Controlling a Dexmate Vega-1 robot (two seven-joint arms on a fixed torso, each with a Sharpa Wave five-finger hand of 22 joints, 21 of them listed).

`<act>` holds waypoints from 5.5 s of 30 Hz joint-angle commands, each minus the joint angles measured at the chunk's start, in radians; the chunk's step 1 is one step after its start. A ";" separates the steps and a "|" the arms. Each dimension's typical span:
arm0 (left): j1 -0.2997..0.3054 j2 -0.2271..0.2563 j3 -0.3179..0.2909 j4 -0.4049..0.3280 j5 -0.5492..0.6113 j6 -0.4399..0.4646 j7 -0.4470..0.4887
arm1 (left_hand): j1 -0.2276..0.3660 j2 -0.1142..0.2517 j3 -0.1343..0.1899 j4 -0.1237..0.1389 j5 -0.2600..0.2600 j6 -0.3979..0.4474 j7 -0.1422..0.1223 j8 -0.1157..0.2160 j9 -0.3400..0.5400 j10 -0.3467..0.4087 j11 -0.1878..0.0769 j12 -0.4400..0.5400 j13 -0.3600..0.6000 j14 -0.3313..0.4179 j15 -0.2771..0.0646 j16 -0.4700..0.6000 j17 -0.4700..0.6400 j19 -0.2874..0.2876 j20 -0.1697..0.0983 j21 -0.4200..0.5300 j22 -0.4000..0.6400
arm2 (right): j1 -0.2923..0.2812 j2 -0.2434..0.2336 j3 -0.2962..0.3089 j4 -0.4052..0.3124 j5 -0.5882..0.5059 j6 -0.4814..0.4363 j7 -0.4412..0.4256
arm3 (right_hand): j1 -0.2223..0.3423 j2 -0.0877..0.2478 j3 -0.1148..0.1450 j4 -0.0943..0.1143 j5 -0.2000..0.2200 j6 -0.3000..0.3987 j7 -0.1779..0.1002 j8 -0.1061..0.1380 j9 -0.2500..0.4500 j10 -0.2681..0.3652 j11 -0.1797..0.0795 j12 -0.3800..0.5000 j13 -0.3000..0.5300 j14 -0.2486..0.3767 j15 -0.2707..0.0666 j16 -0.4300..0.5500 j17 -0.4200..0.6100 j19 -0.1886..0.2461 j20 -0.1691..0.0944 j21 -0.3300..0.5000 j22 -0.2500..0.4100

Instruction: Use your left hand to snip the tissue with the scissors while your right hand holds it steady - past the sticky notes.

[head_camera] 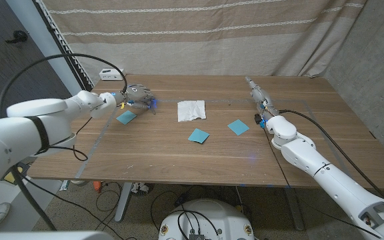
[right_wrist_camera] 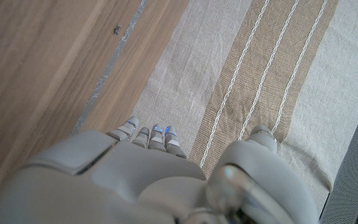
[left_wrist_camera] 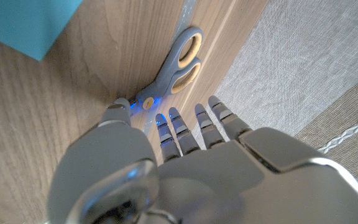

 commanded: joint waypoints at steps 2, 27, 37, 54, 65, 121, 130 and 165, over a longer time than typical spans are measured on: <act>-0.006 -0.023 0.026 0.017 -0.033 0.000 -0.062 | -0.002 0.010 0.003 -0.008 0.017 0.006 -0.002 0.009 0.006 0.065 0.000 0.028 0.010 0.071 -0.179 0.011 0.000 0.023 -0.137 0.001 0.002 | 0.003 0.000 -0.003 -0.011 -0.004 -0.012 -0.008 | 0.002 0.007 -0.007 0.001 0.004 0.004 -0.004 -0.001 0.003 -0.002 -0.008 0.002 0.005 -0.010 -0.006 0.002 0.001 -0.008 0.003 -0.001 0.002; -0.021 -0.042 0.044 0.009 -0.048 -0.073 -0.129 | -0.038 0.002 -0.006 -0.015 0.031 0.064 -0.001 0.038 0.010 0.131 0.001 0.040 0.039 0.148 -0.178 -0.003 -0.001 0.046 -0.094 0.001 0.004 | -0.005 -0.012 0.007 -0.013 0.002 0.001 0.004 | 0.001 0.010 -0.010 0.003 0.003 0.004 -0.006 -0.001 0.003 -0.003 -0.008 0.001 0.005 -0.011 -0.006 0.002 0.001 -0.011 0.008 -0.002 0.002; -0.008 -0.037 0.046 0.004 -0.041 -0.095 -0.114 | -0.046 -0.001 -0.001 -0.033 0.070 0.197 0.001 0.104 0.023 0.271 0.000 0.109 0.097 0.372 -0.184 0.019 0.008 0.211 -0.141 0.055 0.027 | -0.009 -0.012 0.009 -0.013 0.004 0.002 0.003 | 0.001 0.010 -0.012 0.003 0.002 0.003 -0.007 -0.001 0.003 -0.004 -0.008 0.001 0.005 -0.013 -0.004 0.002 0.001 -0.012 0.010 -0.002 0.002; 0.035 -0.027 0.020 -0.002 -0.062 -0.095 -0.092 | 0.169 -0.159 0.496 -0.072 -0.056 0.440 0.007 0.205 0.120 0.587 0.002 0.313 0.399 0.901 -0.196 0.018 0.132 0.191 -0.144 0.472 0.277 | 0.009 -0.010 -0.001 0.000 0.006 -0.009 0.019 | 0.002 0.012 -0.014 0.004 0.002 -0.001 -0.010 -0.003 0.003 -0.007 -0.012 0.000 0.005 -0.013 -0.004 0.002 0.001 -0.013 0.012 -0.002 0.002; 0.055 -0.022 -0.009 -0.005 -0.101 -0.113 -0.081 | 0.365 -0.124 0.555 -0.062 -0.182 0.501 0.009 0.418 0.283 0.682 0.007 0.331 0.511 1.045 -0.203 0.018 0.277 0.130 -0.128 0.704 0.294 | 0.022 -0.006 -0.005 0.015 0.007 -0.008 0.030 | 0.002 0.012 -0.015 0.004 0.002 -0.002 -0.012 -0.003 0.003 -0.008 -0.013 0.000 0.005 -0.014 -0.004 0.001 0.001 -0.014 0.012 -0.001 0.002; 0.548 0.244 -0.878 -0.718 -0.728 -0.127 -0.383 | 0.409 -0.187 0.569 -0.063 -0.083 0.840 0.120 0.492 0.063 0.819 0.024 0.185 0.355 1.142 -0.200 0.044 0.334 0.134 -0.116 0.817 0.193 | 0.009 -0.006 0.007 0.018 0.018 0.032 0.037 | 0.008 0.017 -0.019 0.003 0.001 -0.003 -0.013 -0.002 0.003 -0.007 -0.017 0.000 0.005 -0.012 -0.007 0.003 0.001 -0.010 0.011 0.001 0.002; 0.612 0.246 -0.947 -0.777 -0.802 -0.136 -0.397 | 0.414 -0.199 0.551 -0.072 -0.066 0.880 0.143 0.453 -0.015 0.874 0.023 0.167 0.279 1.161 -0.198 0.047 0.331 0.137 -0.117 0.826 0.162 | 0.000 -0.009 0.013 0.003 0.017 0.034 0.027 | 0.010 0.018 -0.020 0.003 0.001 -0.004 -0.013 -0.002 0.003 -0.007 -0.018 0.001 0.005 -0.012 -0.007 0.003 0.001 -0.009 0.011 0.001 0.002; 0.719 0.141 -1.101 -0.860 -1.158 -0.107 -0.538 | 0.411 -0.194 0.538 -0.069 -0.053 0.866 0.135 0.445 -0.014 0.874 0.022 0.160 0.258 1.156 -0.199 0.042 0.326 0.118 -0.118 0.823 0.133 | -0.027 -0.010 0.028 -0.030 0.005 0.066 0.009 | 0.014 0.021 -0.022 0.002 0.001 -0.009 -0.028 -0.003 0.003 -0.010 -0.030 0.000 0.005 -0.013 -0.009 0.002 0.001 -0.010 0.015 0.000 0.002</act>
